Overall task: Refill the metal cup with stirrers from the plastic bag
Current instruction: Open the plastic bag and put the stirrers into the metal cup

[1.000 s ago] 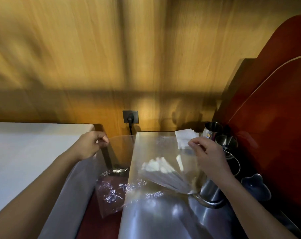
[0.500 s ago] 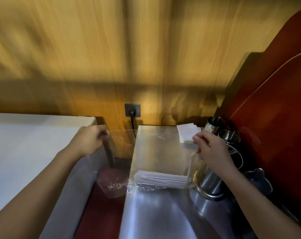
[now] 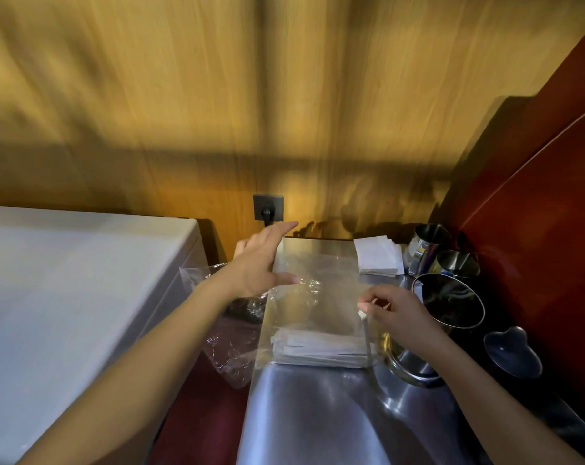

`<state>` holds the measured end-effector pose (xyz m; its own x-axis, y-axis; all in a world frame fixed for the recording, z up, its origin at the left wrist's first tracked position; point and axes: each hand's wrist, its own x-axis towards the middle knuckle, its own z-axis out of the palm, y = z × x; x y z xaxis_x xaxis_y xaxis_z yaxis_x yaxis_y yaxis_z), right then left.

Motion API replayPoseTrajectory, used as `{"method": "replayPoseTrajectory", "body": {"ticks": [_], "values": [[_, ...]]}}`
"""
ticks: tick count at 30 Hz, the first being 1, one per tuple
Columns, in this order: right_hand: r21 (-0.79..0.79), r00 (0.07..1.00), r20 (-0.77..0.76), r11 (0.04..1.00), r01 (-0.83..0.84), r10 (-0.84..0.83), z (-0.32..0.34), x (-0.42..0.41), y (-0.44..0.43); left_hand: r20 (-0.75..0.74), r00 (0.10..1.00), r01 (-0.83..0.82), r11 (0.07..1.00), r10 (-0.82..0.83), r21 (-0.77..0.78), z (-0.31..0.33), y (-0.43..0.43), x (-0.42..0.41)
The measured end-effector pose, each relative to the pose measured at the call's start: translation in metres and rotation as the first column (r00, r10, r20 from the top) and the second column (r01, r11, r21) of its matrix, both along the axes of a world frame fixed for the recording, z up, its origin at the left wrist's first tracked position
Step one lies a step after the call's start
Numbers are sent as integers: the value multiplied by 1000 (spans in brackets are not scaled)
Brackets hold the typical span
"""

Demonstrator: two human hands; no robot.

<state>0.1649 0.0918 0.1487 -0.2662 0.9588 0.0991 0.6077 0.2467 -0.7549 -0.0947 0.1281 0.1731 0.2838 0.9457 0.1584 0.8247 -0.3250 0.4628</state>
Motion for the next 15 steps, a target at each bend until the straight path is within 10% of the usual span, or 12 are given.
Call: {"method": "replayPoseTrajectory", "body": {"ticks": [7, 15], "values": [[87, 957, -287, 994, 71, -43, 0, 14, -8, 126, 988, 121, 963, -93, -239, 0, 9, 3], [-124, 997, -59, 991, 40, -47, -29, 12, -14, 52, 991, 118, 988, -123, 96, 5, 5, -2]]}}
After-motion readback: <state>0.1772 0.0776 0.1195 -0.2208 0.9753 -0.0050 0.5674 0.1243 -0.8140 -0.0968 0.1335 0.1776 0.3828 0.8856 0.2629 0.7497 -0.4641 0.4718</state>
